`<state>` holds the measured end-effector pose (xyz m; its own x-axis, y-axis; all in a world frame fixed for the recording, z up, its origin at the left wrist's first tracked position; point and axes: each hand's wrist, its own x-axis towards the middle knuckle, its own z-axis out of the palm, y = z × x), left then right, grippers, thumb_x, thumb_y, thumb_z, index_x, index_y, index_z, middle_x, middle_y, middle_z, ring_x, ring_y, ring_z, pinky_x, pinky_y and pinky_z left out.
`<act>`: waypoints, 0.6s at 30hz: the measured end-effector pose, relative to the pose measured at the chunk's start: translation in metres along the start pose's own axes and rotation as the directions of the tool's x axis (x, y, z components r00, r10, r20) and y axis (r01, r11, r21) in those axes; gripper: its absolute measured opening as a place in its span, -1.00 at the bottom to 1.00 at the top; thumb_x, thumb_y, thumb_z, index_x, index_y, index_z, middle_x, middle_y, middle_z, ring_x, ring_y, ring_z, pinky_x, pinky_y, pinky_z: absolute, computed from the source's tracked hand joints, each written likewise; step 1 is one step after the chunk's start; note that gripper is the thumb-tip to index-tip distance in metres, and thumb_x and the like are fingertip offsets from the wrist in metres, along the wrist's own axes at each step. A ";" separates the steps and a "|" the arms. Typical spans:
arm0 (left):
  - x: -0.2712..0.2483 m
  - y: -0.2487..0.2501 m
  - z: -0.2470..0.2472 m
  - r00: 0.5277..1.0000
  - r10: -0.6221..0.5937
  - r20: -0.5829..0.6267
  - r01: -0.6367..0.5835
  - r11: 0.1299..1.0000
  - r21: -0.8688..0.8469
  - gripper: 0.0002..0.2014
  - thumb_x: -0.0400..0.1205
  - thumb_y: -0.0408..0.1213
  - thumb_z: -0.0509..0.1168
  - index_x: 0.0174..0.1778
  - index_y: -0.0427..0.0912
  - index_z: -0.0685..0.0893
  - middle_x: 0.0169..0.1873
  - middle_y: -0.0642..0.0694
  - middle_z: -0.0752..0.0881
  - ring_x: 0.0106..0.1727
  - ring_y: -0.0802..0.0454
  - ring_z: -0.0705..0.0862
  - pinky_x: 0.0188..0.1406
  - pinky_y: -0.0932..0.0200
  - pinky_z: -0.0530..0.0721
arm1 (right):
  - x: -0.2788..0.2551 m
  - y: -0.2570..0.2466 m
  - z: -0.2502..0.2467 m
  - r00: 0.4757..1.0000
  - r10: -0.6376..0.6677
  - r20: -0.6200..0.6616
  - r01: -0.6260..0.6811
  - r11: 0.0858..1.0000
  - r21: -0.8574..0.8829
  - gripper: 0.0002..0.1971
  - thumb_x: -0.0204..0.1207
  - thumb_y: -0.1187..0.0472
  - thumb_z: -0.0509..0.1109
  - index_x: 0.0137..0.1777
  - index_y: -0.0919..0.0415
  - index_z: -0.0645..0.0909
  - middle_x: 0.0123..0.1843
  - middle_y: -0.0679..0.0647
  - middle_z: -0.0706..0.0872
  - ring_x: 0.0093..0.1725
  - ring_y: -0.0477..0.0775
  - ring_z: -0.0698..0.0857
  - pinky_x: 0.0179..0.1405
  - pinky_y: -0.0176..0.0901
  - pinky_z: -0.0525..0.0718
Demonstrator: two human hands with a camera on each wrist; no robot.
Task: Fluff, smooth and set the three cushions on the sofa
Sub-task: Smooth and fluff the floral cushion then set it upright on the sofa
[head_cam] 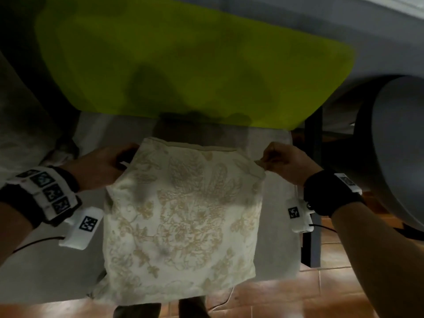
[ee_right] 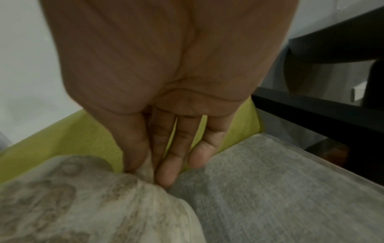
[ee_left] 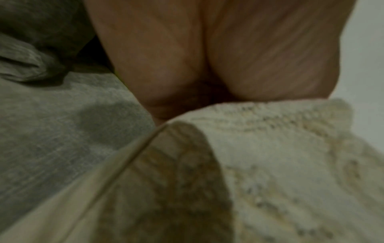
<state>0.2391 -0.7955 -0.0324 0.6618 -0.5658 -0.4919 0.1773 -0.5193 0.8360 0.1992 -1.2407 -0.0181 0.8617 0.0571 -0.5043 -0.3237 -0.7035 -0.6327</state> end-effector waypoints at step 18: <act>-0.018 0.028 -0.004 0.880 -0.103 -0.464 0.089 0.995 -0.051 -0.90 0.71 -0.24 0.34 -0.08 -0.09 0.56 0.00 -0.48 0.71 -0.34 0.17 0.74 -0.37 0.31 0.75 | -0.015 0.035 -0.034 0.952 -0.109 -0.286 0.103 0.994 -0.037 -0.76 0.68 0.23 0.42 0.02 -0.22 0.59 0.02 0.03 0.76 -0.15 0.11 0.81 0.04 0.33 0.78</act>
<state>0.2354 -0.7970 0.0006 0.9019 -0.1477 -0.4059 0.2727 -0.5342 0.8002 0.1880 -1.2899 -0.0126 0.9674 -0.0719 -0.2429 -0.2189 -0.7196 -0.6589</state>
